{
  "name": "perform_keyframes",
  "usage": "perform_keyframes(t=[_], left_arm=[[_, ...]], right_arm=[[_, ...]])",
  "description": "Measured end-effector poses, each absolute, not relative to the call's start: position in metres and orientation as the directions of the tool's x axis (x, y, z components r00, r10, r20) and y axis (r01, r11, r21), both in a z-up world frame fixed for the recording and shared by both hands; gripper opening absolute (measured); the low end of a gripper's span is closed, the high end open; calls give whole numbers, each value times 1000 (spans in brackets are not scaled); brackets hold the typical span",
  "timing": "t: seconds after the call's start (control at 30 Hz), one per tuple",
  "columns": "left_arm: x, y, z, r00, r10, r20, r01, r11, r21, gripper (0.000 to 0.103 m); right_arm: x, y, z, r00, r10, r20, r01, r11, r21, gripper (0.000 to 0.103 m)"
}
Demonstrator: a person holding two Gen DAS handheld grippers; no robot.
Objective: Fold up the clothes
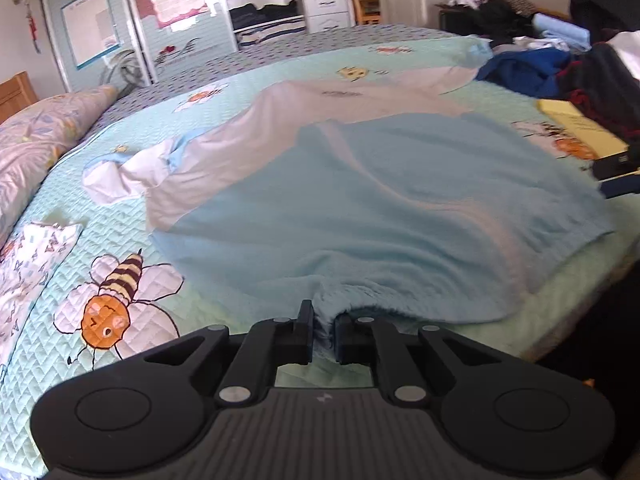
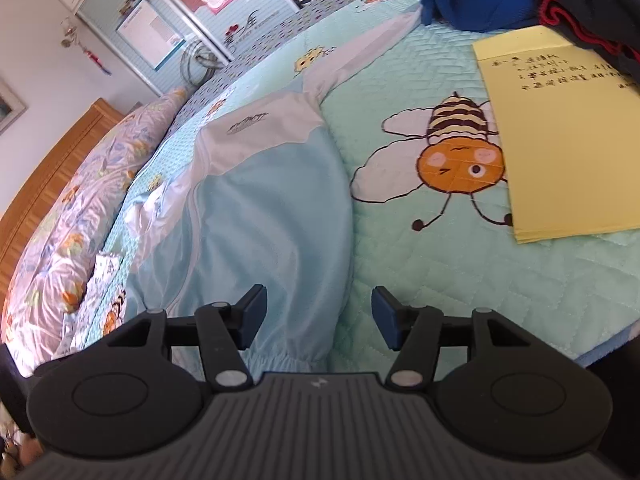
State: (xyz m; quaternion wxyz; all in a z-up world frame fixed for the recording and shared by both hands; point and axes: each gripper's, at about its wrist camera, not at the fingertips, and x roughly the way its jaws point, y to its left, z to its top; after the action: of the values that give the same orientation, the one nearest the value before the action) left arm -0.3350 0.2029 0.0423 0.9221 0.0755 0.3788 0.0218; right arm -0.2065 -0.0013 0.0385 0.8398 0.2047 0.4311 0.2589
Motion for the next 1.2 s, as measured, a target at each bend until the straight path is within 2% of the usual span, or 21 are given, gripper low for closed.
perform_keyframes(t=[0.13, 0.23, 0.3, 0.43, 0.53, 0.6, 0.73, 0.87, 1.1, 1.2], left_arm=[[-344, 206, 54, 721, 129, -681, -15, 985, 171, 10], [-341, 215, 62, 730, 141, -669, -73, 989, 129, 11], [-332, 215, 68, 733, 125, -669, -65, 991, 115, 11], [-311, 213, 77, 730, 89, -677, -41, 995, 87, 11], [-296, 221, 83, 720, 49, -693, -58, 998, 10, 12], [-290, 229, 87, 718, 31, -696, -79, 996, -37, 12], [-288, 241, 89, 714, -1, -700, -105, 989, -109, 13], [-296, 244, 84, 702, 8, -712, -117, 988, -104, 15], [-311, 248, 71, 666, 54, -744, -139, 989, -52, 18], [-318, 246, 68, 656, 72, -751, -129, 991, -18, 20]], right_arm=[[-210, 9, 38, 457, 629, -629, -328, 777, 538, 61], [-222, 28, 44, 406, 669, -623, -489, 735, 471, 61], [-239, 48, 52, 385, 684, -620, -631, 685, 363, 66], [-271, 92, 63, 452, 661, -599, -808, 588, 38, 88], [-286, 121, 62, 471, 645, -602, -862, 482, -158, 90], [-290, 133, 61, 457, 644, -614, -881, 421, -215, 90], [-285, 144, 53, 423, 627, -654, -900, 371, -227, 90], [-272, 141, 48, 486, 597, -638, -862, 449, -236, 89], [-234, 110, 56, 416, 697, -584, -801, 585, 128, 89], [-226, 102, 55, 449, 686, -572, -748, 639, 179, 89]])
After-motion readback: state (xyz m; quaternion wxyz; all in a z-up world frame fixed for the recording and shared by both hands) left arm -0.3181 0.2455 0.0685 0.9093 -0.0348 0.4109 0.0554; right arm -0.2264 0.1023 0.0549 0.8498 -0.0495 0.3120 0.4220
